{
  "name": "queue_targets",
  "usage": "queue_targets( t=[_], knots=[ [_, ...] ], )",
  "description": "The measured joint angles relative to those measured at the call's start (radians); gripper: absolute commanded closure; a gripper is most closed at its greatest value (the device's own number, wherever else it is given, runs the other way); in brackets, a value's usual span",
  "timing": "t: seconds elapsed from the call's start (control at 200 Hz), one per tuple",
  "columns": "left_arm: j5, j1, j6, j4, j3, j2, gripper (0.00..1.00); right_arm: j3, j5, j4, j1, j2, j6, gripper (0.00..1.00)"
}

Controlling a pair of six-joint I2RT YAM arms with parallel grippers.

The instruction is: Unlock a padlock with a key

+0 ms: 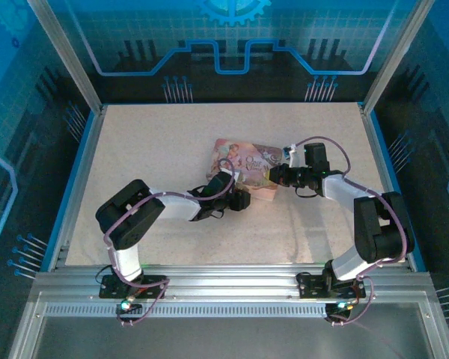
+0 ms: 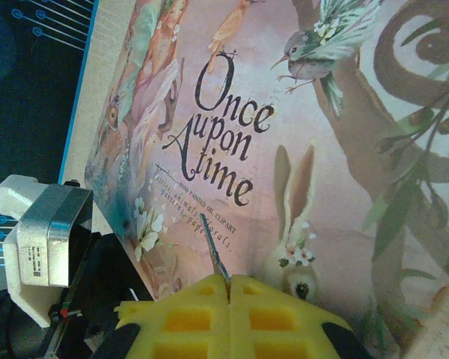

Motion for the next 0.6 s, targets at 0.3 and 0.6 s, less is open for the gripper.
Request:
queue_targets(
  t=[0.3,0.6],
  knots=[
    [-0.002,-0.004,-0.004,-0.002,0.008,0.001,0.57,0.000,0.000,-0.001,0.000,-0.002,0.000,0.98],
    [-0.025,-0.020,-0.029,-0.001,0.047,0.037,0.59,-0.001,0.000,-0.003,0.000,-0.005,0.000,0.98]
  ],
)
